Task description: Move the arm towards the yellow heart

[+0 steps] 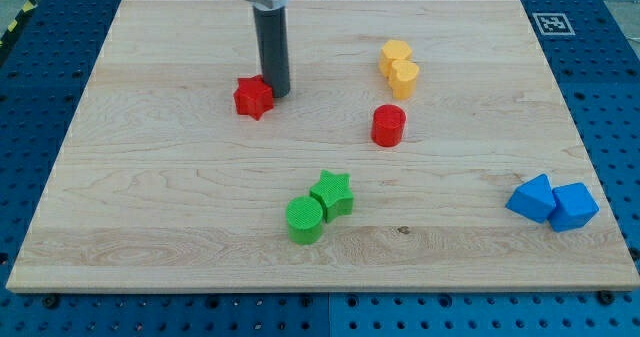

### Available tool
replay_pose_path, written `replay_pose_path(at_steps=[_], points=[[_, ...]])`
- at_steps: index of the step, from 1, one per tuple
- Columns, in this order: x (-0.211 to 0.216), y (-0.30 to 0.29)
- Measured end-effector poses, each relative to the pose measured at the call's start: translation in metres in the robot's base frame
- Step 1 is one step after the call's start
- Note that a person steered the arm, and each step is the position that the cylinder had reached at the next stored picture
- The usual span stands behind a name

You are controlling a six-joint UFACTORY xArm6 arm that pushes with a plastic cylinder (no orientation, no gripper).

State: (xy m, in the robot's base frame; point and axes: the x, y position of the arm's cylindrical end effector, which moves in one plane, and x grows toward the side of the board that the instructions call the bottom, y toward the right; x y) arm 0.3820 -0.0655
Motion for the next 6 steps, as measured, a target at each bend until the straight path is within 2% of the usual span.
replay_pose_path(at_steps=[1, 2, 6], points=[[0.0, 0.015], [-0.007, 0.054], [-0.006, 0.098]])
